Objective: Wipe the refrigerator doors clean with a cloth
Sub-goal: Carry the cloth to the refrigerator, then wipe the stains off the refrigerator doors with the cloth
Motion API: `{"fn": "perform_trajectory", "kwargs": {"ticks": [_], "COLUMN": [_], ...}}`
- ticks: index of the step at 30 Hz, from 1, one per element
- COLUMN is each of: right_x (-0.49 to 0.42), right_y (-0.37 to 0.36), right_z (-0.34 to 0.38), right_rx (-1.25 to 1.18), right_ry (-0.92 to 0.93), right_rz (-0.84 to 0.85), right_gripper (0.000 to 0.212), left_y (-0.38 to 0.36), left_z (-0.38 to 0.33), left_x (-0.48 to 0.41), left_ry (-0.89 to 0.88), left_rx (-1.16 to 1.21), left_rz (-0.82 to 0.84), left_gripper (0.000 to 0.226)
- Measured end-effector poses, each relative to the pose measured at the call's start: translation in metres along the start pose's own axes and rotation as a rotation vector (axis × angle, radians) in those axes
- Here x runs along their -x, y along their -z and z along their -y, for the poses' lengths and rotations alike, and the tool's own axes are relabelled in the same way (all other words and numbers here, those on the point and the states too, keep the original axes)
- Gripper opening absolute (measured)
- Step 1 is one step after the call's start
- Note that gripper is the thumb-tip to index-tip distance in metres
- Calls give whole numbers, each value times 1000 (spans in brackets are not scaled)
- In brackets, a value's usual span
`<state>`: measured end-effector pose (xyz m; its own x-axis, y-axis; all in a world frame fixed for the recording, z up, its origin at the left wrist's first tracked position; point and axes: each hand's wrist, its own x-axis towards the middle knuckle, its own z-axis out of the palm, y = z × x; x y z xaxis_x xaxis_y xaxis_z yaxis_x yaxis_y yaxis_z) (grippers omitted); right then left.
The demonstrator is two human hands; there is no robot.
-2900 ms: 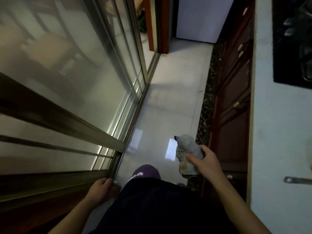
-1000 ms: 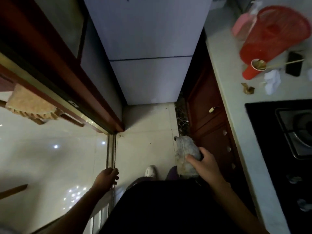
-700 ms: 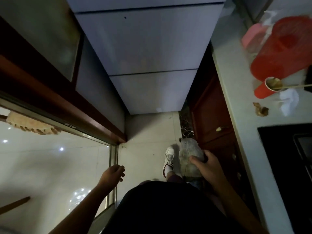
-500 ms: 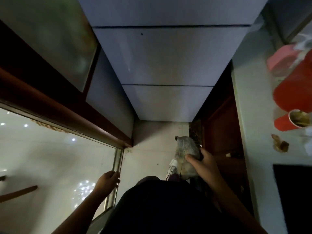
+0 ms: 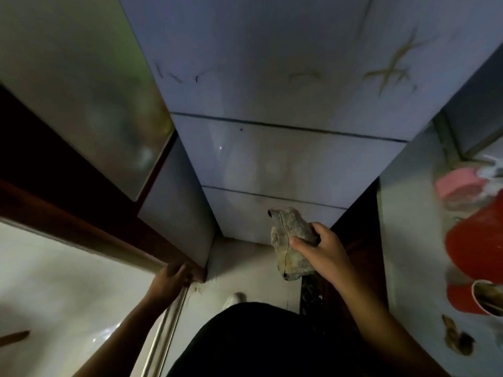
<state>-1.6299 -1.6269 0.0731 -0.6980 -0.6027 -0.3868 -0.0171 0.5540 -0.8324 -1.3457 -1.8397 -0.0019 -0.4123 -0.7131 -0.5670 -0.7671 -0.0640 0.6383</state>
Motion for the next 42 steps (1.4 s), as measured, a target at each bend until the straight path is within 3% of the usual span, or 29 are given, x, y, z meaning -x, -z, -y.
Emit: {"fn": "perform_trajectory", "kwargs": {"ticks": [6,11,18,22,25,29,31,35,42], "right_x": [-9,-2,23,38,53,73,80,84,77], "right_y": [51,98,151,178,200,225,234,244,239], "right_z": [87,189,338,415,471,535,562,606,665], "right_rx": [-46,-43,-1,54,108,217,281,426,776], "right_ry": [191,459,815,990,1112,1244,1275,1355,1456], "right_rz": [-92,-234,-374,-474,-588,-728,-790,-907,-1049], "right_gripper": [21,15,14,17,21,21,22,27,45], "left_y": [47,104,189,241,278,323,341,373,388], "left_z": [-114,-234,-381,-447,-489,-530,-546,-569,-572], "left_x": [-36,-16,31,61,86,110,120,120,91], "left_ry": [-369,-708,-1091,-1257,-1339,-1451,-1492,-1498,-1459], "left_rx": [-69,-72,-187,-239,-213,-208,-247,-288,-335], "left_rz": [-20,-146,-423,-596,-699,-851,-935,-1105,-1346], "left_gripper": [20,45,11,13,16,42,39,32,50]}}
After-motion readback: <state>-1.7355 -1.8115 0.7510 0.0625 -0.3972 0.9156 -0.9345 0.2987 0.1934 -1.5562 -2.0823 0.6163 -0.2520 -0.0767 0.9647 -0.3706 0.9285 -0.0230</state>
